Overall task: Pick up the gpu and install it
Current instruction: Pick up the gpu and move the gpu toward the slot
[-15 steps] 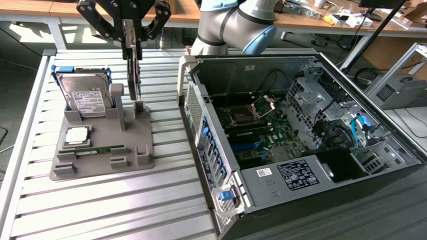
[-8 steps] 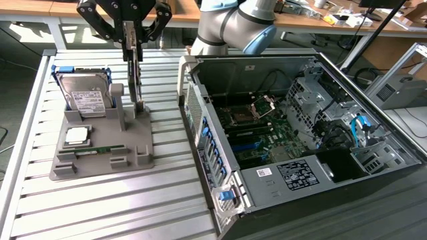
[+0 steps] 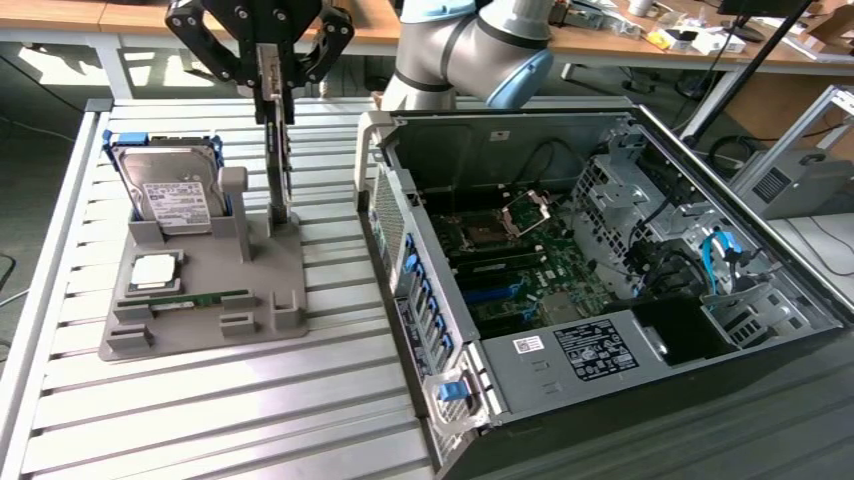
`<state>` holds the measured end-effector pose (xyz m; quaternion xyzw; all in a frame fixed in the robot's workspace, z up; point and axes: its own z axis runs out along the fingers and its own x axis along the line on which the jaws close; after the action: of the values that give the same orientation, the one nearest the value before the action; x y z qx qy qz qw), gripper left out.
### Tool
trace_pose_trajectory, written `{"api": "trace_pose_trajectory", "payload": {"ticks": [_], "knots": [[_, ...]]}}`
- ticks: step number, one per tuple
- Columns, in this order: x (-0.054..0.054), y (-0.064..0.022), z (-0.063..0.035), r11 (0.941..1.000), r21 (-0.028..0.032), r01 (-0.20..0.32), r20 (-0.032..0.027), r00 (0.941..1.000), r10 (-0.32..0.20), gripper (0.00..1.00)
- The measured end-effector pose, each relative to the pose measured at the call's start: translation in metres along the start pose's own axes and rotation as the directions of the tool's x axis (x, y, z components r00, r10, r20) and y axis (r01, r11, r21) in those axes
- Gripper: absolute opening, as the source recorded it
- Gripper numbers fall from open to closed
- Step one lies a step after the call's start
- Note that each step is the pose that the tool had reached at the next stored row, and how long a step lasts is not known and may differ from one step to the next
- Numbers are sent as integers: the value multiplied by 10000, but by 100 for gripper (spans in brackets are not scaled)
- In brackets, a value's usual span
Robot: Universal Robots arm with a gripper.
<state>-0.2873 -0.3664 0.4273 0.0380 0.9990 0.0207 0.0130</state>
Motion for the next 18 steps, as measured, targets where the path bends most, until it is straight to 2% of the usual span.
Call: {"api": "trace_pose_trajectory", "payload": {"ticks": [11,18], "knots": [[-156,10,4,10000,4,1,0,10000,-1,27],[-216,14,6,10000,10,0,0,10000,0,27]]}}
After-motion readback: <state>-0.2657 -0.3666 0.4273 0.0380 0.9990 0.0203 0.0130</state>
